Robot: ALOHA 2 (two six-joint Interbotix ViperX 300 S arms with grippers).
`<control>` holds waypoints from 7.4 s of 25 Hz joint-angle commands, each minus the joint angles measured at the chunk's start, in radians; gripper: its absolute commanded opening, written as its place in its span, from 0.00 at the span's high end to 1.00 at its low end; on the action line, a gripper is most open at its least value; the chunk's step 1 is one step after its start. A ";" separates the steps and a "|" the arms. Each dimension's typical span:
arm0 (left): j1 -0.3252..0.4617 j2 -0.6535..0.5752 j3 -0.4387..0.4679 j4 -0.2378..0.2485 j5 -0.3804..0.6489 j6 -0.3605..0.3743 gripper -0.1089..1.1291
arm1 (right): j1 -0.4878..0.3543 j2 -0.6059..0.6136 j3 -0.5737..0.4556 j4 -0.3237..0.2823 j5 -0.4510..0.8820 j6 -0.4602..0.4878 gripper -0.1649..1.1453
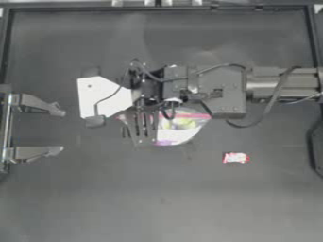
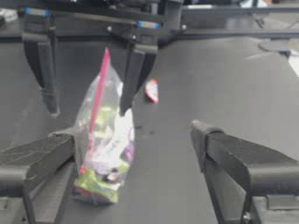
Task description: Put candy in bag
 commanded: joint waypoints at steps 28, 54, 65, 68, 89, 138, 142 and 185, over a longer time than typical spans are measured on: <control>0.002 -0.023 0.006 -0.002 -0.002 -0.002 0.11 | 0.008 0.046 -0.063 -0.002 0.021 -0.023 0.25; 0.002 -0.023 0.006 -0.002 -0.002 -0.002 0.12 | 0.008 0.069 -0.087 -0.002 0.057 -0.028 0.34; 0.002 -0.021 0.006 -0.002 -0.002 -0.002 0.12 | 0.009 0.069 -0.086 -0.008 0.057 -0.025 0.50; 0.002 -0.023 0.006 -0.002 0.002 -0.002 0.12 | 0.008 0.069 -0.087 -0.008 0.055 -0.026 0.57; 0.043 0.023 0.020 -0.023 0.046 -0.002 0.12 | 0.005 0.017 -0.046 0.002 0.018 -0.023 0.62; 0.135 0.686 -0.225 -0.029 -0.249 0.021 0.13 | -0.006 -0.160 0.250 0.028 -0.282 0.008 0.66; 0.138 0.687 -0.238 -0.029 -0.250 0.021 0.13 | -0.006 -0.160 0.250 0.028 -0.282 0.008 0.66; 0.143 0.739 -0.276 -0.008 -0.233 0.021 0.42 | -0.006 -0.152 0.258 0.028 -0.298 0.006 0.66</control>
